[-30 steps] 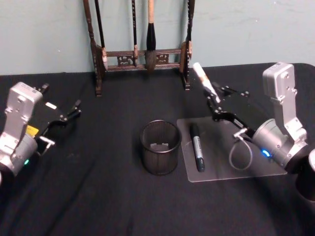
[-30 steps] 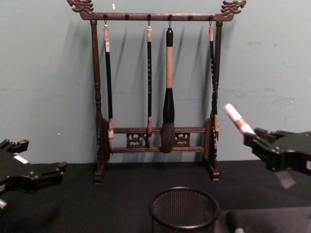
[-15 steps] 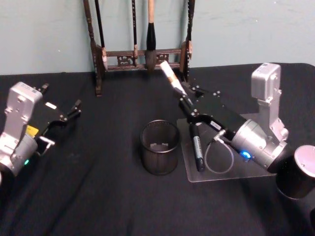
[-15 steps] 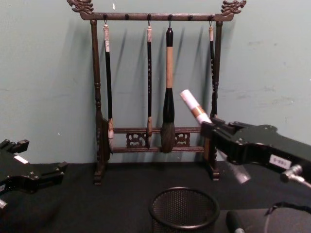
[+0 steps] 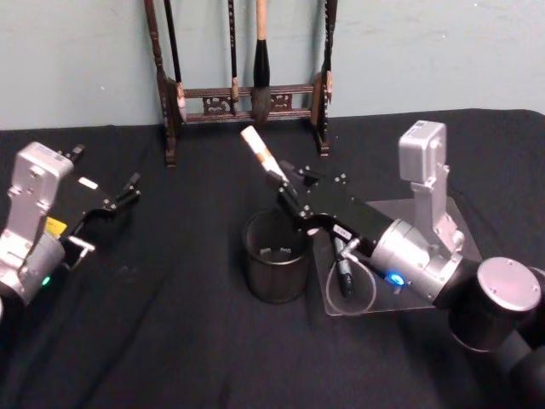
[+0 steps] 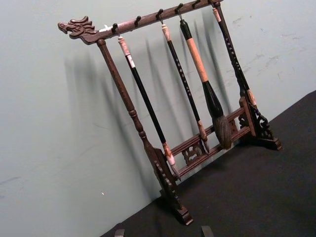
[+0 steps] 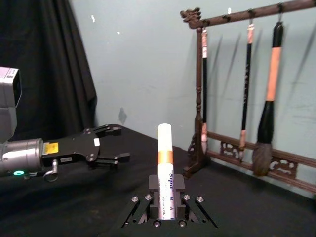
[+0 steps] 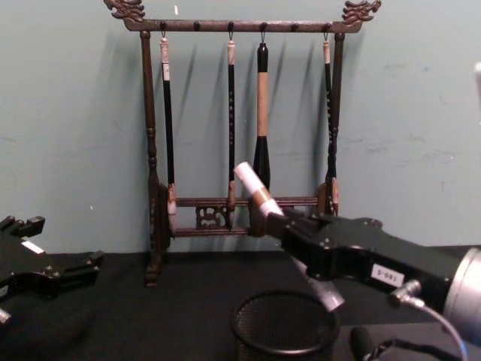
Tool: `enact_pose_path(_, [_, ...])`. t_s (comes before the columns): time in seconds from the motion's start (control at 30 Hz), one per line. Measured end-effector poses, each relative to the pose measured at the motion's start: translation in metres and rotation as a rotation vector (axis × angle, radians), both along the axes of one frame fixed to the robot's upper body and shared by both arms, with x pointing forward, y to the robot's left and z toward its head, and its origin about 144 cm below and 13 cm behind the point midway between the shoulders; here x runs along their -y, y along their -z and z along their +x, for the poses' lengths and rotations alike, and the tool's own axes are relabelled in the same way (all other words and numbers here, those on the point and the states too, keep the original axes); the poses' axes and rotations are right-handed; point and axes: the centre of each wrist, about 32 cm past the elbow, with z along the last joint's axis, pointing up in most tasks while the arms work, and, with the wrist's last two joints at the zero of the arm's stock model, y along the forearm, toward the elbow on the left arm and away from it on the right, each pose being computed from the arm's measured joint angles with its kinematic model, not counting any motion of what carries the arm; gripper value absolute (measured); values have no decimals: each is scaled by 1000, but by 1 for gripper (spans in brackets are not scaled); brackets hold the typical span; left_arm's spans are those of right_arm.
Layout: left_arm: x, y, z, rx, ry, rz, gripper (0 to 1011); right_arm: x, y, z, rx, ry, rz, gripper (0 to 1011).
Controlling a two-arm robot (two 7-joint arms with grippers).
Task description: Pick up the water-based marker from the table and place it into the pen holder.
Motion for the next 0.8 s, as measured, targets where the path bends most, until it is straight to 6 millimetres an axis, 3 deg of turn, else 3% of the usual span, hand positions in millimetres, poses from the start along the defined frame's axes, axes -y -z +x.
enact_pose_path(0.8, [0, 0, 0, 0, 0, 0, 1001, -20, 12, 5, -52, -25, -39, 182])
